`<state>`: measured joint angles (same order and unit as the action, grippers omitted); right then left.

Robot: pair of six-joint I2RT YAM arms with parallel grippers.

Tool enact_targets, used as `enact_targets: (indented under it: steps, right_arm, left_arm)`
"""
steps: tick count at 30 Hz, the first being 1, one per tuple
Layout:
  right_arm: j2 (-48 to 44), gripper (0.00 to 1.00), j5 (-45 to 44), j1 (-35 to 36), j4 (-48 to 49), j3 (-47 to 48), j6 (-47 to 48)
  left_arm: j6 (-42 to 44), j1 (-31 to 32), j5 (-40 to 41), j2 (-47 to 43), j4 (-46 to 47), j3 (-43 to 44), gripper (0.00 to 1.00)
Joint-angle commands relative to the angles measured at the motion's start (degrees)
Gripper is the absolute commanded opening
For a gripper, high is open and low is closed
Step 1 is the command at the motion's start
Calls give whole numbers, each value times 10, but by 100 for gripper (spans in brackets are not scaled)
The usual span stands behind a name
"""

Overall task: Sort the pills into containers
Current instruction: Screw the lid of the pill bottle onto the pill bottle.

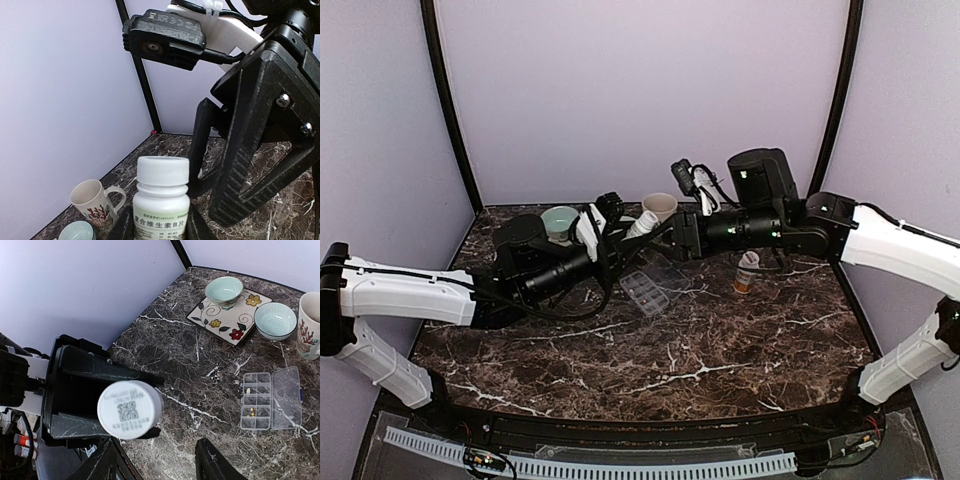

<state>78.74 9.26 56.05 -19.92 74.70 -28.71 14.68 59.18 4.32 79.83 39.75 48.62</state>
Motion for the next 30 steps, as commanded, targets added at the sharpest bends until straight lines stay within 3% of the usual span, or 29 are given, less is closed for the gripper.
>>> enact_targets:
  steps: [1, 9, 21, 30]
  right_arm:
    - [-17, 55, 11, -1, -1, -10, 25]
    - [-45, 55, 15, -2, -14, -15, 73]
    - [-60, 54, 13, -18, -53, -1, 175]
    - [-61, 53, 37, -36, -64, 19, 201]
  left_arm:
    - [-9, -6, -5, -16, -5, 16, 0]
    - [-23, -19, -44, -14, -32, 27, 0]
    - [-141, -111, -352, 22, -170, 119, 0]
    - [-138, -128, -510, 75, -286, 193, 0]
